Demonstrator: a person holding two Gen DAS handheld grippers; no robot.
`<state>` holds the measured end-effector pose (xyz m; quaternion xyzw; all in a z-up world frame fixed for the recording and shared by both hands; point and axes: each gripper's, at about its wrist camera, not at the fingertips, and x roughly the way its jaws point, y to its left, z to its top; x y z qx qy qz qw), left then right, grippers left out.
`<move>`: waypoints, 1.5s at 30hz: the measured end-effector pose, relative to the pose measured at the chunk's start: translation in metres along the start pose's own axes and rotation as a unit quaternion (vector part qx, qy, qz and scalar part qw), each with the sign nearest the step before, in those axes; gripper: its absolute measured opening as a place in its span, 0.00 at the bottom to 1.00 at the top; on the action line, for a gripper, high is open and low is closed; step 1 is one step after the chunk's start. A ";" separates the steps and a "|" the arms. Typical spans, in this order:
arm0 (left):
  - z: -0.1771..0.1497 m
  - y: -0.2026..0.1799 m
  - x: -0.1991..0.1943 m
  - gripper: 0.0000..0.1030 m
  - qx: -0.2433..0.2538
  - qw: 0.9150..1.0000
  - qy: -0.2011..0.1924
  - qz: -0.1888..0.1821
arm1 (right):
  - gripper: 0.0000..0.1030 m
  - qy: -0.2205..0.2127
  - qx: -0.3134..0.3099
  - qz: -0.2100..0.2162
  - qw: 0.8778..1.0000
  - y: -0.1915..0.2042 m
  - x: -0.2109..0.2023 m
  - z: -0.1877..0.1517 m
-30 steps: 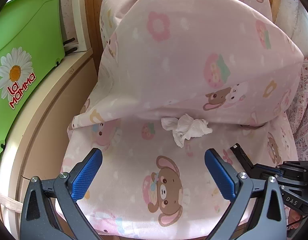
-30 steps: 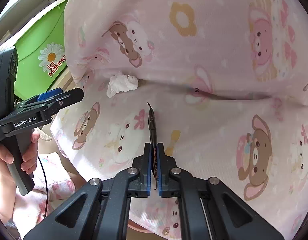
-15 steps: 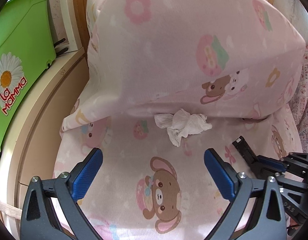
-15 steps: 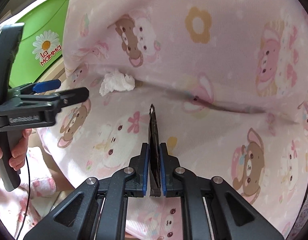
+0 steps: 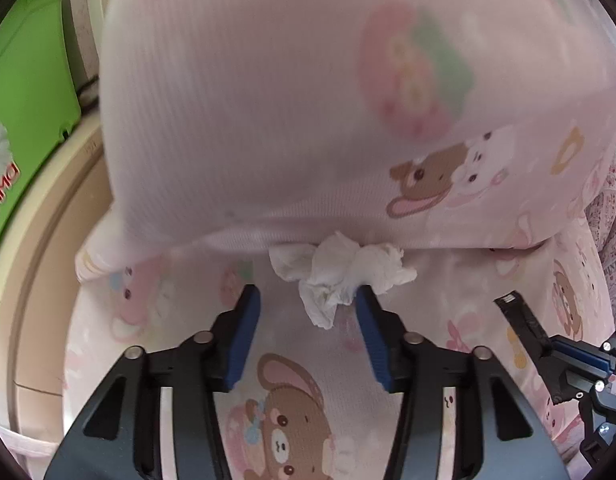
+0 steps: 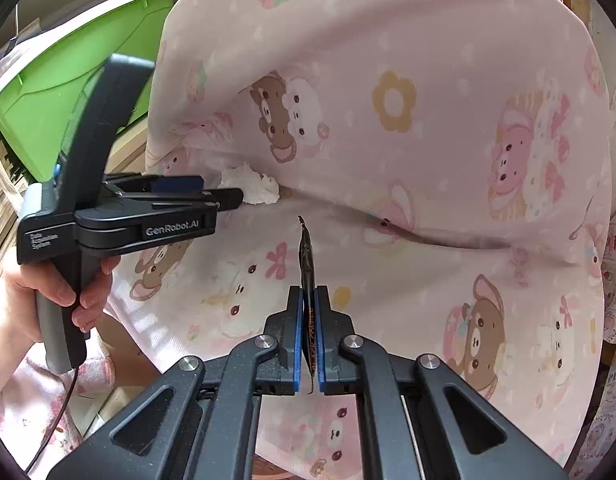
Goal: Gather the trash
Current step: 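Grasp the white tissue with the left gripper while the right gripper holds the marker, then carry the tissue and marker in both grippers over the wastebasket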
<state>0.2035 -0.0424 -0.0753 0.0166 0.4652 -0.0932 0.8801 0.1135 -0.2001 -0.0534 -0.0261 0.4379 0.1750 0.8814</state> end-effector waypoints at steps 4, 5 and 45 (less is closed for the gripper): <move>0.000 -0.002 -0.001 0.05 0.008 1.000 -0.012 0.014 | 0.06 -0.001 0.011 -0.006 1.000 -0.007 -0.004 0.001; 0.000 -0.001 -0.002 0.03 0.009 1.000 -0.012 0.012 | 0.06 -0.001 0.013 -0.007 1.000 -0.009 -0.004 0.000; -0.066 0.010 -0.094 0.02 -0.040 0.998 -0.040 -0.023 | 0.06 -0.040 0.068 -0.041 0.996 0.004 -0.033 -0.029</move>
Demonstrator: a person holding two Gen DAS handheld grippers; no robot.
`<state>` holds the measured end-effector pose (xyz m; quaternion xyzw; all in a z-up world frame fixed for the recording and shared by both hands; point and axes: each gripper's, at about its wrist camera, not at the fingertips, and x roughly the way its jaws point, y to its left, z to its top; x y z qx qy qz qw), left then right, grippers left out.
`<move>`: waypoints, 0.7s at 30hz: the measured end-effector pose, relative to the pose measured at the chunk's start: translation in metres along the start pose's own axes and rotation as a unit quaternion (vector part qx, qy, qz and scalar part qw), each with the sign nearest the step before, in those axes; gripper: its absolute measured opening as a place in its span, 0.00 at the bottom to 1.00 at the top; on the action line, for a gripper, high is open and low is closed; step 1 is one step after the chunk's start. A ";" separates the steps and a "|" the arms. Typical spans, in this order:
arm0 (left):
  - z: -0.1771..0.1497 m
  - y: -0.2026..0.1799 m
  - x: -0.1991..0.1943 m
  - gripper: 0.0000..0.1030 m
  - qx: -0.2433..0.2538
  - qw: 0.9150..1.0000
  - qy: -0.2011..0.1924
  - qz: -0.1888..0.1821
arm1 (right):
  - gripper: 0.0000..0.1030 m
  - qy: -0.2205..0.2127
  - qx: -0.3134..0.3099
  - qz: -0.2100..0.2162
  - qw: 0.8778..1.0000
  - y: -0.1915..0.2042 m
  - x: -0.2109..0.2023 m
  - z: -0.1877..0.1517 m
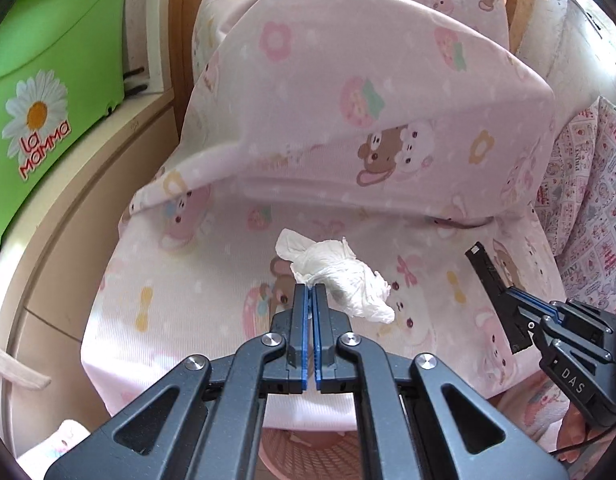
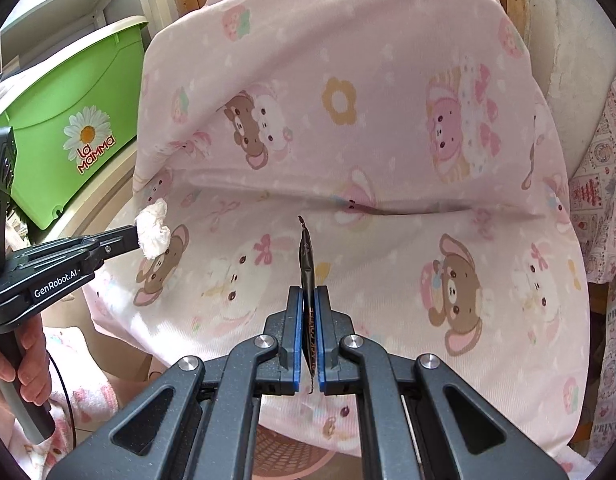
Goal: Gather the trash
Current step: 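Carry the tissue and marker in both grippers over the wastebasket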
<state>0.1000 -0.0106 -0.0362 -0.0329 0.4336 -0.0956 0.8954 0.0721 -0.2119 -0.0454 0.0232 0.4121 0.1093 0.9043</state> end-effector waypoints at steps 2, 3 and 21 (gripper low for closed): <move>-0.003 0.002 -0.001 0.02 -0.008 1.000 0.003 0.001 | 0.06 -0.004 -0.002 0.000 1.000 0.003 -0.004 -0.004; -0.005 0.004 -0.002 0.02 -0.011 1.000 0.004 0.002 | 0.06 -0.005 -0.001 0.001 1.000 0.004 -0.006 -0.005; -0.059 -0.003 -0.034 0.02 -0.011 1.000 0.014 0.003 | 0.06 -0.007 -0.003 0.045 0.999 0.033 -0.040 -0.057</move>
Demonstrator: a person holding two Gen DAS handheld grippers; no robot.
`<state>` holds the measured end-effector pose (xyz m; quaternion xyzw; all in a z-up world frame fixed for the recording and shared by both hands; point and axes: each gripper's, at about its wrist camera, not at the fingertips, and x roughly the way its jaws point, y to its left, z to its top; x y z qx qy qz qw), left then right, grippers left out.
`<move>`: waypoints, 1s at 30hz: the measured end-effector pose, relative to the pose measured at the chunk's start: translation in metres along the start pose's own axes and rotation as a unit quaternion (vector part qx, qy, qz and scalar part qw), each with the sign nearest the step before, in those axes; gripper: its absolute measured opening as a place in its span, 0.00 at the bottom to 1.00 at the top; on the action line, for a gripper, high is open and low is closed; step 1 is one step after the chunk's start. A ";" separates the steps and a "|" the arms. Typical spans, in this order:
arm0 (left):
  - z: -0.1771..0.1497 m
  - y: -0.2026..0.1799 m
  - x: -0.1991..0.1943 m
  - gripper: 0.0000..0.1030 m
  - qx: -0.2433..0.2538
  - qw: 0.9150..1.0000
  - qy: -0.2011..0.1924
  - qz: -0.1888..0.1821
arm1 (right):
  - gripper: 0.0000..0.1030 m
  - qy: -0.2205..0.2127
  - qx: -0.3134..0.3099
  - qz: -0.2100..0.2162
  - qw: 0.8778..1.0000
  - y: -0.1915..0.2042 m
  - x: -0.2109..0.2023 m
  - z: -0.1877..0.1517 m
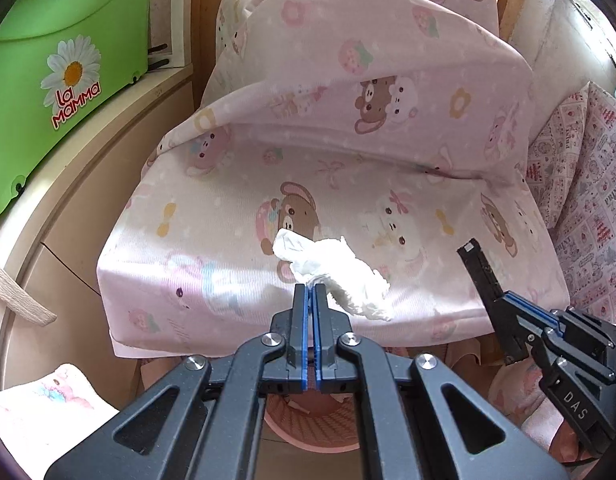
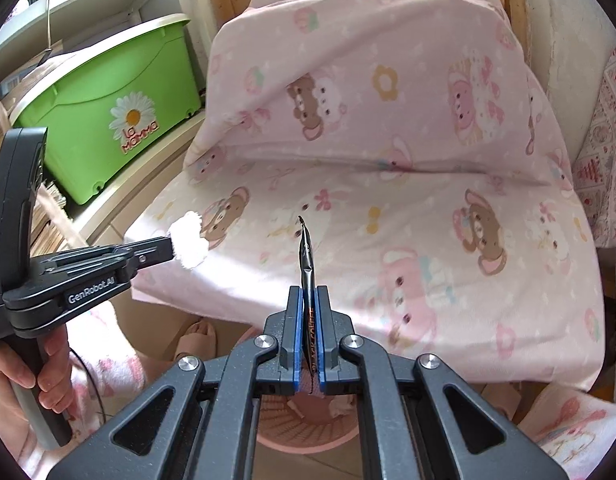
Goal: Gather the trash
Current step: 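Carry the tissue and marker in both grippers over the wastebasket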
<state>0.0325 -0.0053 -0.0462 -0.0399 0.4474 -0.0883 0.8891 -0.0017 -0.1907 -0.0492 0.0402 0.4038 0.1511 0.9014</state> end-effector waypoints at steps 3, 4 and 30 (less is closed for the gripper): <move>-0.009 0.000 0.001 0.02 -0.005 1.000 0.017 -0.006 | 0.06 0.011 0.011 0.019 1.000 0.005 -0.002 -0.011; -0.012 0.000 0.003 0.02 -0.011 1.000 0.024 0.000 | 0.06 0.015 0.013 0.026 0.999 0.006 -0.002 -0.014; -0.049 0.005 0.078 0.02 -0.015 0.978 0.208 -0.008 | 0.06 0.137 0.011 0.022 0.990 0.018 0.063 -0.065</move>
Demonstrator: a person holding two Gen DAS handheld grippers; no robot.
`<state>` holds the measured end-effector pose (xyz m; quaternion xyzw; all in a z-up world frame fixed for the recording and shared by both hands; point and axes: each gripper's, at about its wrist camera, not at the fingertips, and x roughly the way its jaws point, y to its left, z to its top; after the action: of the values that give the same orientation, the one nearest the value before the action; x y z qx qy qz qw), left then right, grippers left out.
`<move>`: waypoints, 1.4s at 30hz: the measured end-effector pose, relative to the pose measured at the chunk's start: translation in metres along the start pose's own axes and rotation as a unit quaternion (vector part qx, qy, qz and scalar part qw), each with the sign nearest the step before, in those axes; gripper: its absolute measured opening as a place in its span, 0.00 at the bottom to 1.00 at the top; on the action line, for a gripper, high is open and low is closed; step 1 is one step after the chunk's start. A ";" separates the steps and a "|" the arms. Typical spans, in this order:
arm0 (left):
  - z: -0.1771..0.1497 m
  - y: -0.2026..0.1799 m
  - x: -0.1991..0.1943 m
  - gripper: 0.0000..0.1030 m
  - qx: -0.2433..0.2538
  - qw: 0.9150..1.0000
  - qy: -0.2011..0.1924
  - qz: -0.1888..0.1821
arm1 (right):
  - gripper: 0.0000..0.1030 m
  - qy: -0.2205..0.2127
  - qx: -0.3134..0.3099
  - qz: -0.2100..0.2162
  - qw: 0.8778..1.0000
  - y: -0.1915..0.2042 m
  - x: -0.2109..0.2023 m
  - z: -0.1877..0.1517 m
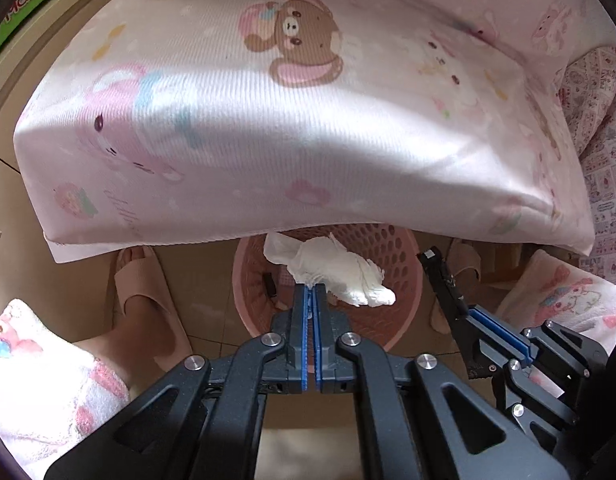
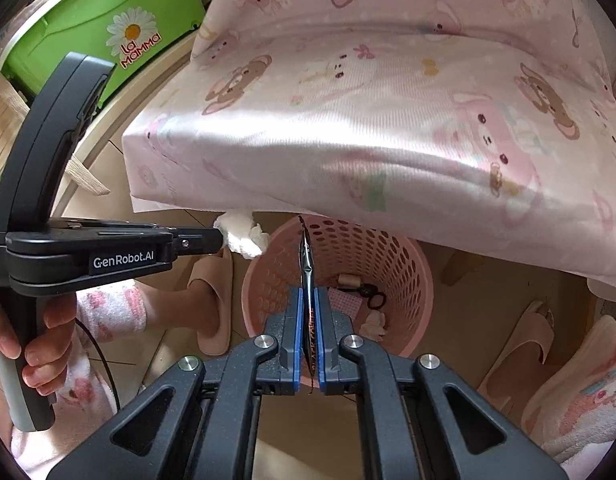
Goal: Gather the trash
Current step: 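Carry the tissue and marker in both grippers over the wastebasket, then open both grippers to drop the tissue and marker into the wastebasket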
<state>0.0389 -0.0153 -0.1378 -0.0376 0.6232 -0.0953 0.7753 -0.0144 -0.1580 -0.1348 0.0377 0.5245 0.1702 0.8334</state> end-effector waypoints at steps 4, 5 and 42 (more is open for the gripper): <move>0.000 0.000 0.018 0.02 0.002 1.000 0.019 0.022 | 0.06 0.033 0.017 -0.005 0.999 -0.004 0.029 -0.006; -0.001 -0.001 0.024 0.02 0.001 0.999 0.027 0.026 | 0.06 0.041 0.018 -0.012 0.999 -0.006 0.037 -0.008; -0.022 0.003 0.130 0.30 0.030 0.986 0.139 0.086 | 0.41 0.098 0.247 -0.011 0.964 -0.089 0.138 -0.040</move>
<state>0.0447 -0.0363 -0.2674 0.0535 0.7224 -0.0511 0.6875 0.0257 -0.2018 -0.2930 0.2197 0.6296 0.0286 0.7447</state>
